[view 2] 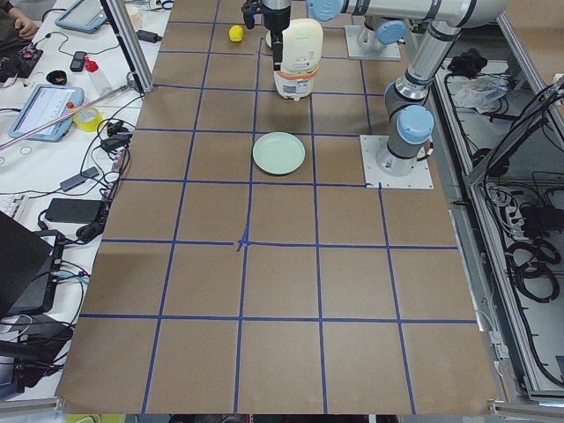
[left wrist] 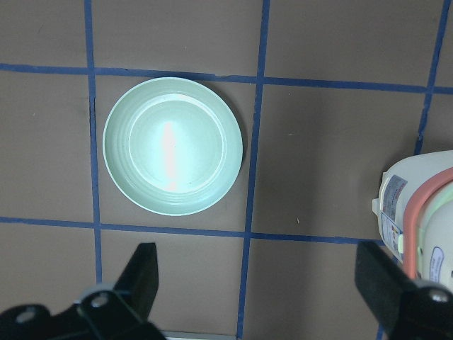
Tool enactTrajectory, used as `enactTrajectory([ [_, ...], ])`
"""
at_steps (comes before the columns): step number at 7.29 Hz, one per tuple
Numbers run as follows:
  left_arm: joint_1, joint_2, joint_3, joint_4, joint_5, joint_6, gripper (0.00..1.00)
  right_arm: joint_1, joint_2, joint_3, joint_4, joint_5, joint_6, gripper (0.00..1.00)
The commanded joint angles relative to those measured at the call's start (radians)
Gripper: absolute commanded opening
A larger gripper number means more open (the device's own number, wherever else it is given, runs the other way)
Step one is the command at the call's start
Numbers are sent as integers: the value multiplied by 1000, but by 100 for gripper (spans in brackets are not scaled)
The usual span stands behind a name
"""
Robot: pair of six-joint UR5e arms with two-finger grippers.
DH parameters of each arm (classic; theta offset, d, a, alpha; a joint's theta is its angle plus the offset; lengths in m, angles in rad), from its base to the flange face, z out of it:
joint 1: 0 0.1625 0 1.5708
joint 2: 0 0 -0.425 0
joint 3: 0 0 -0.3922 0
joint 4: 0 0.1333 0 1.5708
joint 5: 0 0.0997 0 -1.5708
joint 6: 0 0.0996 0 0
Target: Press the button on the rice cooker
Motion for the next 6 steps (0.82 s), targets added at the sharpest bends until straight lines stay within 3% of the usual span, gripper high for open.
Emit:
enactTrajectory([
  [1,0,0,0,0,0,-1,100,-71,-4,-49,7,8,-29,100],
  [6,0,0,0,0,0,0,100,-65,-8,-32,19,8,-29,100],
])
